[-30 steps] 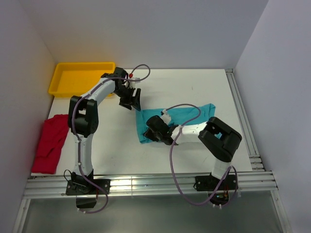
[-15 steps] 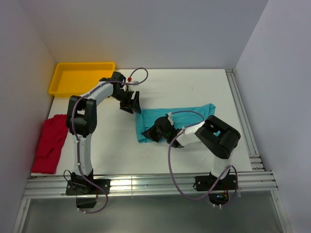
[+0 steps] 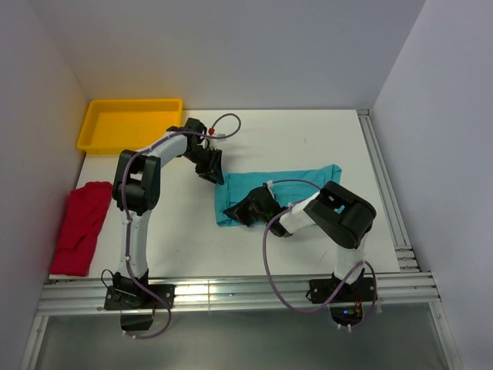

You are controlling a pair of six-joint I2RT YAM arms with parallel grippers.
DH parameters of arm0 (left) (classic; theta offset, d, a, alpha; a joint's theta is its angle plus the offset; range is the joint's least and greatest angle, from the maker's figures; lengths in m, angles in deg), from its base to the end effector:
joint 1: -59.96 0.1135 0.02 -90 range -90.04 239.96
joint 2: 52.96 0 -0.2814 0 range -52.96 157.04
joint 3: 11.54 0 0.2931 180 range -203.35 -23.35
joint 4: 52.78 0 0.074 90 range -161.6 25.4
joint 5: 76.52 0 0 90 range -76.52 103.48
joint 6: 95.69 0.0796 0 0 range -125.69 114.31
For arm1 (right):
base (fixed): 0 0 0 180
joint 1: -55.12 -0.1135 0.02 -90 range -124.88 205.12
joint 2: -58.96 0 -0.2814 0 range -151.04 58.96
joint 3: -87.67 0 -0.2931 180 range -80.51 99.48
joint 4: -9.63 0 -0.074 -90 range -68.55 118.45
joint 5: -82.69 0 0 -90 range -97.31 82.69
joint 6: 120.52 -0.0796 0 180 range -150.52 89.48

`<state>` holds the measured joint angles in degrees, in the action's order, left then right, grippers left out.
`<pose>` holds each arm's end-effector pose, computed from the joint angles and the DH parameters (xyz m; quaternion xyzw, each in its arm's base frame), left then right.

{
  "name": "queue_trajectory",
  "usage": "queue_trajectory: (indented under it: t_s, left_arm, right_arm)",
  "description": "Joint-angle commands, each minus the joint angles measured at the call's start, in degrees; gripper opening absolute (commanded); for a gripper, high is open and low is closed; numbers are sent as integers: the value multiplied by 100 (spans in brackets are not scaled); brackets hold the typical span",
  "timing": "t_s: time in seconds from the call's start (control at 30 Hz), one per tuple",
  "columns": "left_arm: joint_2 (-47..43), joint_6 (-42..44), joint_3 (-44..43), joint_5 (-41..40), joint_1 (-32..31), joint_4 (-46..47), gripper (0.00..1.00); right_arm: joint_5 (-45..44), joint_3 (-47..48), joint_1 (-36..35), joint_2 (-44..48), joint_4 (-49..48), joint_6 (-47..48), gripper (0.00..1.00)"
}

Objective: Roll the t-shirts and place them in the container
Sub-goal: Roll the tshirt

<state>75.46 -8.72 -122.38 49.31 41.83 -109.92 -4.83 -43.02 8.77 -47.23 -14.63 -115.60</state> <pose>0.4709 -0.2032 0.1118 0.1645 0.9295 -0.3229 0.0684 0.2653 0.2831 0.0555 0.2810 0.8309 0.4453 0.1801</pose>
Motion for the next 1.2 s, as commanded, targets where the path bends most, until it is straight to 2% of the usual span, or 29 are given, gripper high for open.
queue_trajectory:
  t_s: [0.0, 0.03, 0.07, 0.13, 0.17, 0.23, 0.37, 0.47, 0.7, 0.83, 1.17]
  left_arm:
    - [-45, -66, -275, -225, -129, -29, 31]
    - [-54, -66, -302, -313, -155, -64, 27]
    - [-54, -66, -337, -427, -191, -117, 17]
    - [-80, -31, -416, -927, -296, -222, 9]
    - [-89, -40, -433, -1147, -340, -249, 0]
    - [-115, -40, -460, -1559, -428, -319, 0]
    - [-124, 74, -530, -1957, -507, -547, 0]
    - [-142, 171, -565, -2176, -551, -627, 0]
    - [-19, 224, -838, -2397, -621, -934, 0]
    - [51, 224, -996, -2432, -648, -1049, 0]
    - [174, 241, -1119, -2397, -674, -1146, 0]
  right_arm:
    - [-11, 12, 73, -60, 47, 78, 0]
    - [-54, 90, 73, -33, 248, 131, 0]
    - [-107, 161, 73, 45, 450, 219, 0]
    - [-239, 494, 65, 229, 1229, 596, 5]
    - [-457, 626, 56, 300, 1530, 737, 9]
    - [-747, 1013, -5, 449, 2397, 1141, 16]
    - [-1319, 1584, -146, 722, 3465, 1669, 42]
    - [-1750, 2041, -304, 732, 4150, 2003, 50]
    - [-3121, 4033, -1050, 12, 6066, 2654, 51]
    - [-3745, 5143, -1438, -830, 7418, 2733, 51]
    - [-5020, 7288, -2053, -2387, 9644, 2602, 50]
